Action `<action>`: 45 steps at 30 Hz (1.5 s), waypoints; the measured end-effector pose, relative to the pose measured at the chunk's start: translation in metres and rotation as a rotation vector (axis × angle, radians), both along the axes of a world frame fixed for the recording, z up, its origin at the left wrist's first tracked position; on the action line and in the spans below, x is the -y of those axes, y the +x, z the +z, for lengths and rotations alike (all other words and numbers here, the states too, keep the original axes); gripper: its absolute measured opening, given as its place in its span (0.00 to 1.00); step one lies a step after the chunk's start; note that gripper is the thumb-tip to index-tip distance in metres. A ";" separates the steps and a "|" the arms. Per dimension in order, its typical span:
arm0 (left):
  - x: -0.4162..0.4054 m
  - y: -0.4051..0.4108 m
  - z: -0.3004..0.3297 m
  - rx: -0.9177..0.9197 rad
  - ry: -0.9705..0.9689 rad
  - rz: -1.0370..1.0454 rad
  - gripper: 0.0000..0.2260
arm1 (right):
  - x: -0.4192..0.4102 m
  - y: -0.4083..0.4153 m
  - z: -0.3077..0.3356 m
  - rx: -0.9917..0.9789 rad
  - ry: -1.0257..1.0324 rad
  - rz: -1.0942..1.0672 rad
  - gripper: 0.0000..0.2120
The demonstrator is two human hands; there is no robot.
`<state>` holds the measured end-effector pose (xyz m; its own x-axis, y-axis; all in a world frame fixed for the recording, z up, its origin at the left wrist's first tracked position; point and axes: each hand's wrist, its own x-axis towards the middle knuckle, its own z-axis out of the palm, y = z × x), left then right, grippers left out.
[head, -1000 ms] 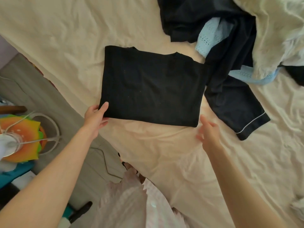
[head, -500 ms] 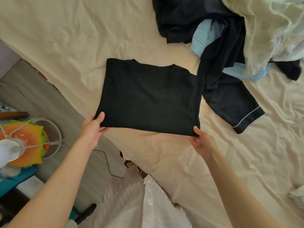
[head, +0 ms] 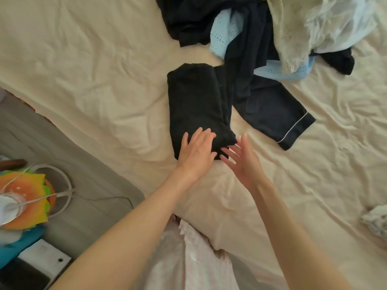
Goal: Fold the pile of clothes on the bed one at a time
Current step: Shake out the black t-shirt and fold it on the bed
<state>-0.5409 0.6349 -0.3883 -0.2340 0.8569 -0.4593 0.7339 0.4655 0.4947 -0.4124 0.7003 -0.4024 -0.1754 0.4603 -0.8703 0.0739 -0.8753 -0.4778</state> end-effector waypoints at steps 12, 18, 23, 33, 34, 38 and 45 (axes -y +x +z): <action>0.045 -0.038 -0.041 -0.168 0.032 -0.050 0.12 | -0.019 -0.019 -0.026 0.290 0.008 0.075 0.03; 0.072 -0.046 -0.044 -0.122 0.106 -0.052 0.07 | 0.007 0.003 -0.028 0.311 0.038 0.105 0.07; 0.077 -0.048 -0.052 -0.170 0.080 -0.134 0.15 | 0.004 0.002 -0.037 0.396 0.111 0.179 0.05; 0.063 -0.065 -0.055 -0.171 0.229 -0.184 0.25 | -0.020 0.000 -0.043 0.344 -0.037 0.417 0.06; 0.066 -0.067 -0.053 -0.117 0.217 -0.156 0.24 | -0.019 0.002 -0.040 0.336 -0.046 0.409 0.06; 0.085 -0.065 -0.033 0.104 0.101 0.020 0.19 | -0.010 0.020 -0.015 0.253 -0.278 0.424 0.09; 0.077 -0.070 -0.016 0.211 0.140 0.137 0.11 | -0.021 0.035 0.017 0.137 -0.406 0.212 0.10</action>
<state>-0.6110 0.5575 -0.4043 -0.2637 0.8826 -0.3892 0.5429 0.4693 0.6964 -0.3774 0.7208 -0.3850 -0.1000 0.0446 -0.9940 0.3094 -0.9481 -0.0737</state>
